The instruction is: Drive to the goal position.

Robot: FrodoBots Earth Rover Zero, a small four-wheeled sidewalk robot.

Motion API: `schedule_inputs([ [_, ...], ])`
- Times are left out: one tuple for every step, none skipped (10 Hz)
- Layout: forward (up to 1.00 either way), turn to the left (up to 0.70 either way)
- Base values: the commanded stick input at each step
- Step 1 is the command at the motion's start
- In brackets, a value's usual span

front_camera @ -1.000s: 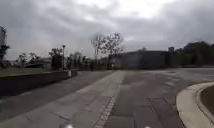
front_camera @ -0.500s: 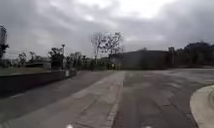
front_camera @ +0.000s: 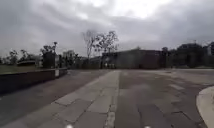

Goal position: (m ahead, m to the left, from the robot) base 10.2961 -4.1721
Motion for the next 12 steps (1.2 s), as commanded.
schedule_inputs([
  [0.7,-0.09],
  [0.7,-0.03],
  [0.7,0.0],
  [0.7,0.0],
  [0.7,0.0],
  [0.7,0.0],
  [0.7,0.0],
  [0.7,0.0],
  [0.7,0.0],
  [0.7,0.0],
  [0.7,0.0],
  [0.7,0.0],
])
